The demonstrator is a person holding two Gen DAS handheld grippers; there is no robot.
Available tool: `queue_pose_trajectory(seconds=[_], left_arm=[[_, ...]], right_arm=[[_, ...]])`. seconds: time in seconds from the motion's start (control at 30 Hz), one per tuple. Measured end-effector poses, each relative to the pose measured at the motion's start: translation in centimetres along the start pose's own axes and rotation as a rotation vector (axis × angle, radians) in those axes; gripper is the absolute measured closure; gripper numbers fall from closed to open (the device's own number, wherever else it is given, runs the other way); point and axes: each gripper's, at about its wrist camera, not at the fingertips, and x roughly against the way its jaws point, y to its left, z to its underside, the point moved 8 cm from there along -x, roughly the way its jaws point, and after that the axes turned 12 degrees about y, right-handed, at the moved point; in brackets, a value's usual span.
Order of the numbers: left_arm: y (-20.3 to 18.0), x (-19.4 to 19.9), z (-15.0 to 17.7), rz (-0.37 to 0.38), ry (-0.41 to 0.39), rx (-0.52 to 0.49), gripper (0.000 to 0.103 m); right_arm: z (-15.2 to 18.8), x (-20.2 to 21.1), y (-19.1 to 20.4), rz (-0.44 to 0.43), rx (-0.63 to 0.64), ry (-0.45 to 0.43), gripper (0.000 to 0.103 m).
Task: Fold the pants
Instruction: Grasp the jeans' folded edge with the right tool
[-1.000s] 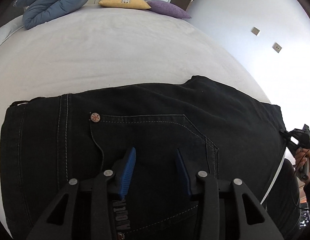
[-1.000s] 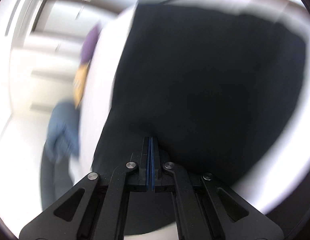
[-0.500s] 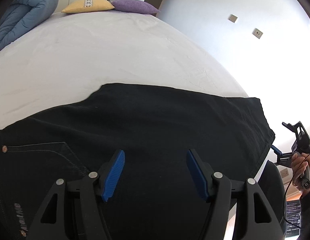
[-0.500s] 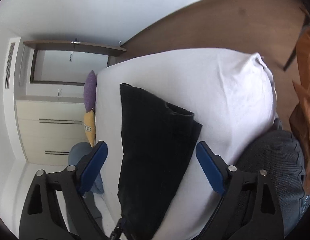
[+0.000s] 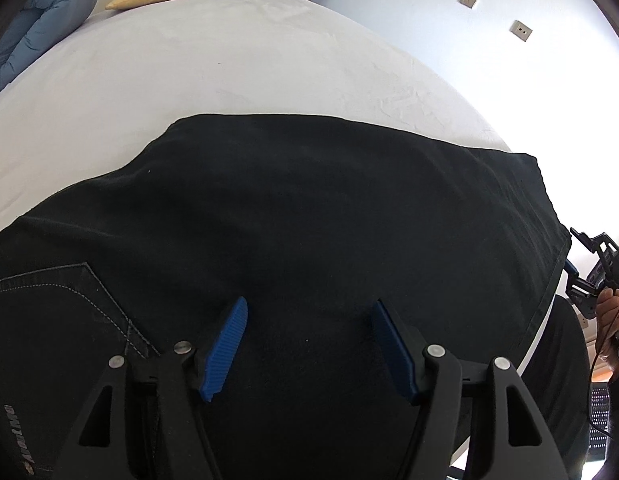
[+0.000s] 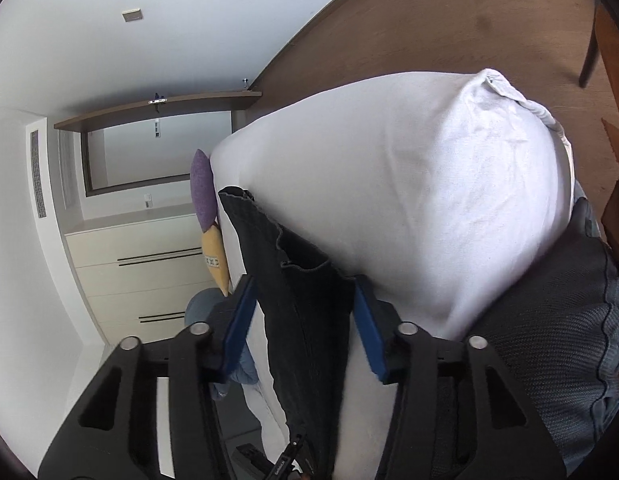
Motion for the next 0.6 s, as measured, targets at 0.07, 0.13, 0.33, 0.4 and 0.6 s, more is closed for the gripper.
queue_pose_trajectory(seconds=[0.07,0.13,0.33,0.4,0.6], left_arm=[[-0.2,-0.1,0.0,-0.009,0.001,-0.003,0.035],[-0.2,-0.2,-0.1,-0.015,0.005,-0.005,0.035],[0.0,-0.3,-0.2,-0.015,0.016,-0.009,0.035],[-0.4,-0.6,-0.4,-0.013,0.017,-0.006,0.035],[0.4,-0.2,-0.1,0.024,0.01,0.016,0.035]], right_arm=[[0.2,-0.9,0.0,-0.016,-0.001,0.008,0.068],[0.5,-1.7,0.5,-0.036,0.007,0.02,0.068],[-0.9,-5.4,1.5,-0.059,0.013,0.002,0.074],[-1.2,-6.2,1.6,-0.046,0.018,-0.005,0.086],[-0.9,-5.9,2.3,0.085,0.106,-0.069,0.094]])
